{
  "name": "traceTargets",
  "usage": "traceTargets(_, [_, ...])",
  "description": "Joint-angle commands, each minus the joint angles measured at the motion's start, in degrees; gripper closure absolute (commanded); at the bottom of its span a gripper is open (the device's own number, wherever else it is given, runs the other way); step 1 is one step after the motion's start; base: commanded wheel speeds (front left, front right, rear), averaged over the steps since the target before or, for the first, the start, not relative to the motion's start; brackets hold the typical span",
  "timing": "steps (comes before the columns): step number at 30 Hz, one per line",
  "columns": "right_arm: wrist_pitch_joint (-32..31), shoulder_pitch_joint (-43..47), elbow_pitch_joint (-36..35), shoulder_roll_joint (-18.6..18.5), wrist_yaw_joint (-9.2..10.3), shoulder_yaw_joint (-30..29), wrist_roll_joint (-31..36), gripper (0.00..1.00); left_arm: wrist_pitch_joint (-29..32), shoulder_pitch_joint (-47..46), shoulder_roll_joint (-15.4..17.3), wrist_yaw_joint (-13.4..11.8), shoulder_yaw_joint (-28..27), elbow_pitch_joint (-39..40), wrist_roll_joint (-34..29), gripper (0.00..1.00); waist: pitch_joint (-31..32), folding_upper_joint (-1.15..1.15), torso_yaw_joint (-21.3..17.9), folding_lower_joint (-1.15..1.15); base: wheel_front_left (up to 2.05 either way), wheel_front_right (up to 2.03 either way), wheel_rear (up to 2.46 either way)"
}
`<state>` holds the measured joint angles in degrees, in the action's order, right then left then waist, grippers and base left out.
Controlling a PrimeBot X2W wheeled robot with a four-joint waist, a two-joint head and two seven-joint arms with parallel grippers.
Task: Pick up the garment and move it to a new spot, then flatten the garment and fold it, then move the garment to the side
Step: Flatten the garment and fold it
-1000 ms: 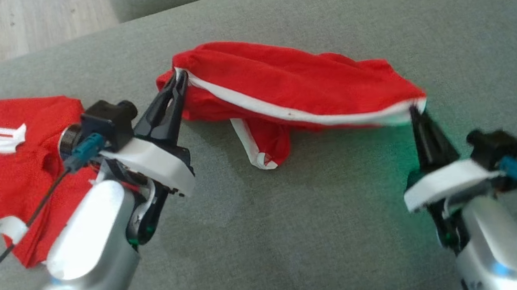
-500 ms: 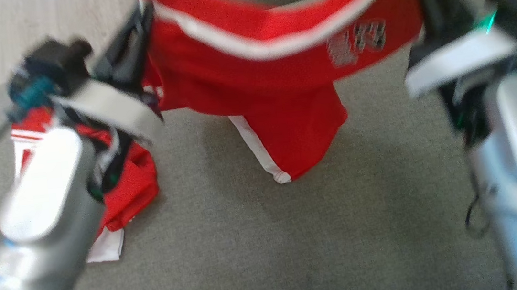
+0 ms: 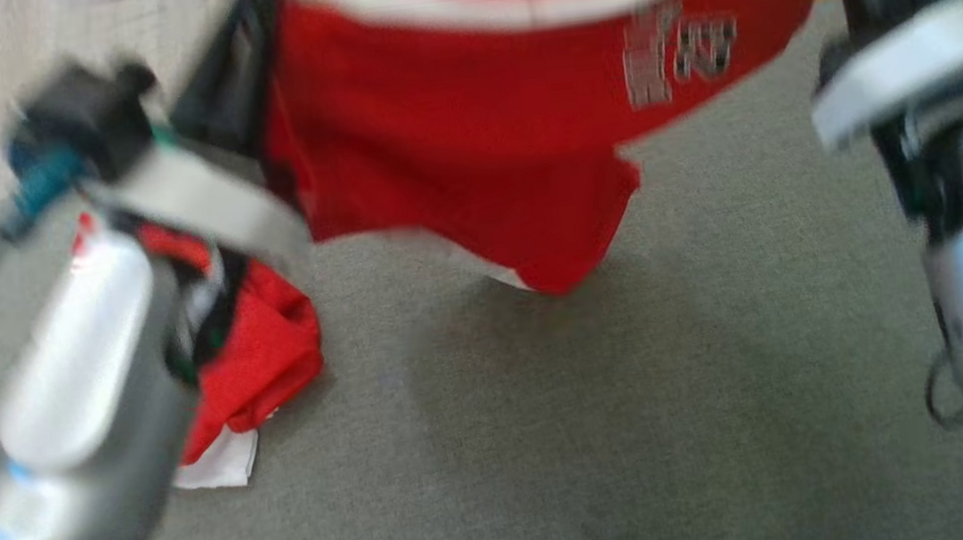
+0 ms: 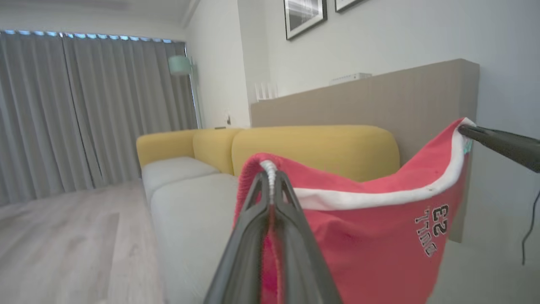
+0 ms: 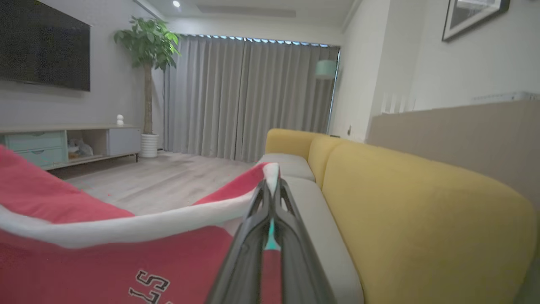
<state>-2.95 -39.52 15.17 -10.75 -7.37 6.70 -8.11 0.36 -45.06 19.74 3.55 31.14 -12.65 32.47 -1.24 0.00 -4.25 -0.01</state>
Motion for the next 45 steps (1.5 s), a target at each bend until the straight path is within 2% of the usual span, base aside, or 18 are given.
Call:
traceTargets(1, [-0.8, 1.4, -3.4, -0.7, -0.12, 0.3, -0.8, 1.0, 0.8, 0.7, 2.7, -0.1, -1.8, 3.4, 0.9, 1.0, -0.2, 0.0, -0.3, 0.01, 0.0, 0.0, 0.0])
traceTargets(5, [-3.6, 6.5, -9.5, -2.0, -0.12, -1.9, -1.7, 1.0, 3.3, 5.6, 5.2, -1.2, -1.3, 11.1, 1.4, 1.0, -1.4, 0.0, -0.7, 0.01, 0.0, 0.0, 0.0])
traceTargets(9, [-6.6, 8.7, -15.7, -2.5, -0.12, -3.1, -1.8, 1.0, 6.6, 6.6, 7.2, -2.5, -1.6, 17.5, 1.8, 1.0, -3.6, 0.0, -1.3, 0.01, 0.0, 0.0, 0.0])
traceTargets(12, [-9.5, 8.2, -17.3, -2.8, -0.12, -3.4, -1.8, 1.0, 8.7, 4.9, 7.8, -2.6, -1.6, 18.8, 1.8, 1.0, -6.2, 0.0, -1.8, 0.01, 0.0, 0.0, 0.0])
traceTargets(14, [-10.7, 6.6, -16.6, -2.9, -0.12, -3.5, -2.5, 1.0, 9.5, 2.5, 6.8, -2.2, -1.5, 17.5, 2.4, 1.0, -8.6, 0.0, -1.9, 0.01, 0.0, 0.0, 0.0])
traceTargets(19, [-9.2, -3.7, -8.3, -4.4, -0.12, -0.8, -3.3, 1.0, 9.4, -8.4, 5.1, 0.4, -0.4, 7.5, -0.3, 1.0, -15.3, 0.0, -2.9, 0.01, 0.0, 0.0, 0.0])
traceTargets(20, [-7.0, -10.0, -3.3, -4.4, -0.12, 0.2, -3.3, 1.0, 8.5, -13.9, 4.1, 1.3, 0.0, 2.1, -1.5, 1.0, -18.0, 0.0, -3.2, 0.01, 0.0, 0.0, 0.0])
traceTargets(22, [-3.8, -17.0, 2.2, -4.2, -0.12, 0.4, -2.3, 1.0, 6.7, -19.8, 3.2, 2.1, 0.6, -3.3, -3.3, 1.0, -20.4, 0.0, -3.5, 0.01, 0.0, 0.0, 0.0])
traceTargets(26, [5.5, -30.0, 12.7, -3.8, -0.12, -1.2, 2.6, 1.0, -2.4, -32.2, 1.8, 2.5, 1.6, -11.9, -10.0, 1.0, -23.9, 0.0, -3.2, 0.01, 0.0, 0.0, 0.0])
traceTargets(30, [13.8, -37.8, 21.3, -2.7, -0.12, -4.6, 6.2, 1.0, -10.4, -39.4, -1.4, 2.0, 0.3, -19.8, -11.1, 1.0, -24.6, 0.0, -3.0, 0.01, 0.0, 0.0, 0.0])
traceTargets(37, [16.8, -38.4, 30.5, -2.4, -0.12, -6.4, 7.7, 1.0, -14.1, -39.7, -4.9, 2.8, 2.1, -27.6, -11.1, 1.0, -24.4, 0.0, -2.7, 0.01, 0.0, 0.0, 0.0])
traceTargets(41, [17.3, -33.4, 35.3, -3.9, -0.12, -2.7, 7.8, 1.0, -14.9, -34.5, -6.9, 3.5, 5.2, -29.2, -10.3, 1.0, -24.1, 0.0, -2.2, 0.01, 0.0, 0.0, 0.0])
traceTargets(45, [16.2, -27.8, 41.0, -4.9, -0.12, 2.1, 5.9, 1.0, -15.1, -27.0, -6.7, 3.8, 9.3, -29.4, -9.0, 1.0, -23.1, 0.0, -1.9, 0.01, 0.0, 0.0, 0.0])
